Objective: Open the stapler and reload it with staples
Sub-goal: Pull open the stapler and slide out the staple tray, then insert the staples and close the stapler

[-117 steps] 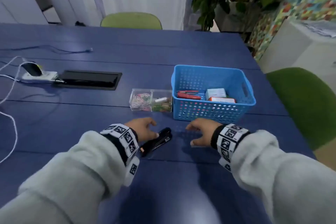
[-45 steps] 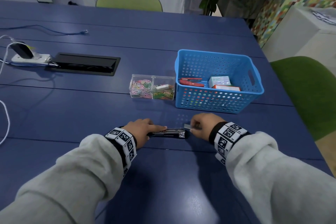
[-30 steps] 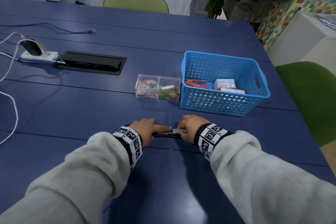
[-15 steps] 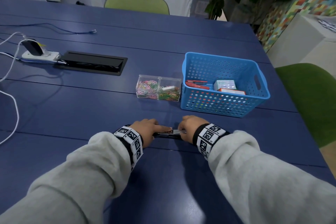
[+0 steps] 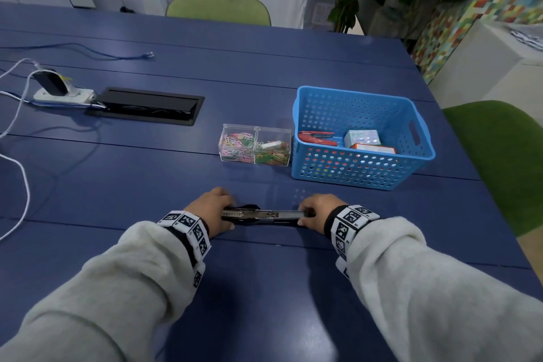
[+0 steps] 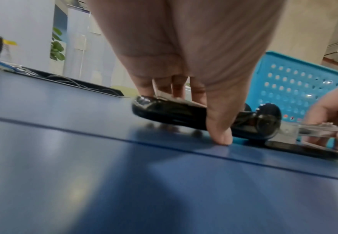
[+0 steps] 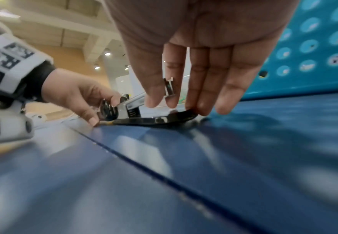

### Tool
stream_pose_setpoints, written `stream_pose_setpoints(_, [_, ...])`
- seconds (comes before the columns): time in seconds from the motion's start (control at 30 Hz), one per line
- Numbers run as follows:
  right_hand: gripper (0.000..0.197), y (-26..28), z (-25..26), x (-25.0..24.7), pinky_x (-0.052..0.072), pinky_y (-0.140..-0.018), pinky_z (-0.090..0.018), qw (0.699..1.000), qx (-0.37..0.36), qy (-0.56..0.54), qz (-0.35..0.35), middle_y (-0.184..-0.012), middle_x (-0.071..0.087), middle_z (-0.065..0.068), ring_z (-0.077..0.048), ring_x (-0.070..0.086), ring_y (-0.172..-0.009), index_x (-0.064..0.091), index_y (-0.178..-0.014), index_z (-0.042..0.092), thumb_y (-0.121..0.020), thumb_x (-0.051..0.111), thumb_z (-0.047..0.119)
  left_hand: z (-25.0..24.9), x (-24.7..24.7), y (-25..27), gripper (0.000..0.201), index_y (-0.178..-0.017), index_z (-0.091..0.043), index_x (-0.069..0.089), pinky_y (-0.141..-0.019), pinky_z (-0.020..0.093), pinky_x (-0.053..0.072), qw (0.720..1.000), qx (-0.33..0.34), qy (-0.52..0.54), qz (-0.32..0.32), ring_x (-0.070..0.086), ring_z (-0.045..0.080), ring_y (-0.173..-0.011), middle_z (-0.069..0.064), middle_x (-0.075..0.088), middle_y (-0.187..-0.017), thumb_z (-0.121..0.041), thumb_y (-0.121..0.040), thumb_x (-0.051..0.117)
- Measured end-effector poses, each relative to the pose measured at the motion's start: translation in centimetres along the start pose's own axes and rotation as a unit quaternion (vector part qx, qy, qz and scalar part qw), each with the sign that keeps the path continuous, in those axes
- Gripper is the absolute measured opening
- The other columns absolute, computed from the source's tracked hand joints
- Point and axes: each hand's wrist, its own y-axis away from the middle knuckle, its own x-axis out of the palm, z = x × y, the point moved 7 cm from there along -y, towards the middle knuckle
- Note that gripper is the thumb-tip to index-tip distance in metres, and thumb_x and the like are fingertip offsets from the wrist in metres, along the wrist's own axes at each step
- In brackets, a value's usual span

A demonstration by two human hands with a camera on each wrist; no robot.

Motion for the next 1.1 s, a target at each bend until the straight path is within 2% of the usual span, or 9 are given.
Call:
stream_pose_setpoints(0.13, [0.026,0.1,-1.0,0.0,0.046,-0.085,-0.028,0.996,0.022,-0.083,-0.026,-0.094,0.059,0.002,-0.020,0.057,-0.096,0.062,-0.106,0.023,-0.083,0.063,0.034,0.8,-0.8,0.6,0.036,-0.112,-0.028,0.058,-0.094,0.036,0.045,1.000,-0.017,-0.012,0.000,0.052,0.023,-0.112,0.000,0.053,-0.124,-0.032,-0.077,0.067])
stream_pose_setpoints(0.27, [0.021,0.0,-1.9,-0.2,0.048,-0.085,-0.029,0.989,0.028,-0.141,-0.047,-0.091,0.057,0.003,-0.017,0.054,-0.082,0.062,-0.104,0.024,-0.084,0.064,0.031,-0.5,-2.3,0.8,0.034,-0.112,-0.025,0.058,-0.090,0.033,0.043,1.000,0.003,-0.014,0.004,0.056,0.024,-0.106,0.004,0.060,-0.116,-0.028,-0.080,0.065])
stream_pose_setpoints(0.4, [0.012,0.1,-2.1,-0.3,0.060,-0.078,-0.043,0.968,0.026,-0.239,-0.065,-0.079,0.063,-0.005,-0.023,0.061,-0.065,0.057,-0.083,0.031,-0.082,0.067,0.024,-3.2,-4.6,0.9,0.038,-0.114,-0.023,0.058,-0.094,0.033,0.042,0.999,0.039,-0.006,-0.031,0.055,0.024,-0.110,0.004,0.059,-0.119,-0.025,-0.078,0.067])
stream_pose_setpoints(0.53, [0.015,0.1,-2.2,-0.6,0.056,-0.057,-0.027,0.956,0.019,-0.280,-0.079,-0.067,0.058,0.004,-0.016,0.057,-0.054,0.059,-0.083,0.030,-0.082,0.067,0.018,-6.2,-5.6,0.8,0.054,-0.123,-0.026,0.047,-0.085,0.030,0.044,0.995,0.070,0.044,-0.063,0.057,0.022,-0.096,0.002,0.061,-0.108,-0.021,-0.074,0.070])
stream_pose_setpoints(0.63, [0.025,0.1,-2.2,-0.8,0.050,-0.047,-0.015,0.939,0.006,-0.331,-0.093,-0.083,0.059,0.003,-0.012,0.056,-0.052,0.057,-0.087,0.032,-0.081,0.069,0.011,-8.3,-5.1,0.3,0.051,-0.117,-0.026,0.049,-0.080,0.026,0.043,0.990,0.087,0.086,-0.074,0.056,0.019,-0.088,0.000,0.061,-0.103,-0.022,-0.073,0.072])
stream_pose_setpoints(0.7, [0.029,0.2,-2.0,-0.9,0.054,-0.055,-0.023,0.928,-0.007,-0.360,-0.092,-0.090,0.059,0.001,-0.016,0.057,-0.056,0.055,-0.086,0.034,-0.077,0.072,0.012,-9.6,-4.2,-0.2,0.045,-0.112,-0.023,0.053,-0.083,0.026,0.043,0.987,0.103,0.097,-0.073,0.059,0.021,-0.096,0.002,0.065,-0.107,-0.021,-0.072,0.073])
stream_pose_setpoints(0.8, [0.026,0.2,-1.7,-0.8,0.056,-0.068,-0.038,0.906,-0.013,-0.412,-0.094,-0.081,0.059,0.000,-0.022,0.058,-0.065,0.054,-0.081,0.035,-0.075,0.075,0.020,-11.1,-2.7,-0.7,0.039,-0.109,-0.022,0.057,-0.086,0.028,0.045,0.985,0.133,0.092,-0.064,0.060,0.023,-0.101,0.004,0.066,-0.110,-0.020,-0.072,0.071])
stream_pose_setpoints(0.93, [0.016,0.3,-1.7,-0.8,0.050,-0.053,-0.024,0.897,0.007,-0.433,-0.095,-0.073,0.060,-0.001,-0.017,0.058,-0.052,0.054,-0.088,0.026,-0.084,0.060,0.040,-12.2,-1.9,-1.3,0.038,-0.109,-0.023,0.057,-0.087,0.033,0.047,0.983,0.160,0.065,-0.069,0.058,0.023,-0.105,0.004,0.065,-0.113,-0.021,-0.073,0.069])
stream_pose_setpoints(1.1, [0.021,-0.2,-2.1,-0.5,0.049,-0.056,-0.030,0.890,0.036,-0.447,-0.085,-0.069,0.061,0.000,-0.020,0.058,-0.049,0.054,-0.070,0.028,-0.087,0.057,0.038,-12.5,-1.2,-2.0,0.045,-0.117,-0.022,0.054,-0.093,0.034,0.043,0.984,0.169,0.037,-0.049,0.051,0.024,-0.113,0.006,0.061,-0.119,-0.023,-0.075,0.070])
